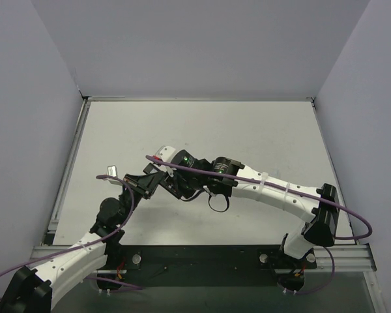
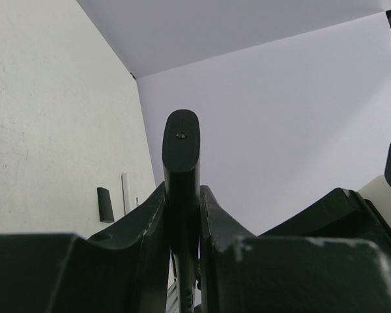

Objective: Load the batteries into the remote control

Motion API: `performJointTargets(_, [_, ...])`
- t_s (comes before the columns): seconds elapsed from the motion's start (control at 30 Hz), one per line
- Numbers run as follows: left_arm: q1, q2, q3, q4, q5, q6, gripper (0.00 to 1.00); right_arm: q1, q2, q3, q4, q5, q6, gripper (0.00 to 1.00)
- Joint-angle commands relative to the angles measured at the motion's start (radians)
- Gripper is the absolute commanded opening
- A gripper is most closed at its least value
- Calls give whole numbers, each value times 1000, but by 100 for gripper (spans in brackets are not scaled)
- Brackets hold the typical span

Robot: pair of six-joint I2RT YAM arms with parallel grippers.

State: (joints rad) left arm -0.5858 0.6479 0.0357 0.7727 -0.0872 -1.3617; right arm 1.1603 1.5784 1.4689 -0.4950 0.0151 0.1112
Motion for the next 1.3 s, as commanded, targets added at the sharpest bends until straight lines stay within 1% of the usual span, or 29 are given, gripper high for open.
performJointTargets(0.0, [-9, 4, -28, 100, -8, -42, 0, 9, 25, 44, -39, 25, -16, 3])
performJointTargets(0.13, [-9, -5, -30, 97, -11, -48, 0, 10, 32, 53, -51, 28, -18, 8])
performJointTargets(0.2, [-9, -14, -33, 93, -13, -56, 0, 10, 35, 59, -54, 31, -21, 14])
performJointTargets(0.43, [-9, -31, -34, 80, -26, -86, 0, 16, 37, 71, -68, 42, -30, 17])
performJointTargets(0.47, [-9, -34, -57, 77, -28, -88, 0, 16, 37, 73, -71, 43, -30, 17])
performJointTargets(0.8, [-9, -39, -60, 43, -25, -109, 0, 27, 15, 105, -79, 46, -68, 31])
performJointTargets(0.87, [-9, -39, -60, 40, -20, -112, 0, 26, 0, 113, -79, 37, -79, 32])
performJointTargets(1.0, [-9, -39, -57, 31, -14, -123, 0, 26, -35, 122, -77, 8, -136, 39])
performJointTargets(1.07, [-9, -40, -51, 13, -6, -129, 0, 27, -61, 120, -74, -7, -182, 39])
performJointTargets(1.17, [-9, -44, -45, -15, 12, -143, 0, 19, -113, 97, -63, -99, -275, 40])
performJointTargets(1.2, [-9, -45, -42, -21, 18, -148, 0, 16, -129, 73, -60, -160, -307, 40])
performJointTargets(1.23, [-9, -47, -42, -27, 24, -149, 0, 12, -161, 59, -53, -190, -336, 40])
performJointTargets(1.27, [-9, -47, -42, -47, 41, -151, 0, 7, -175, 47, -54, -229, -404, 40])
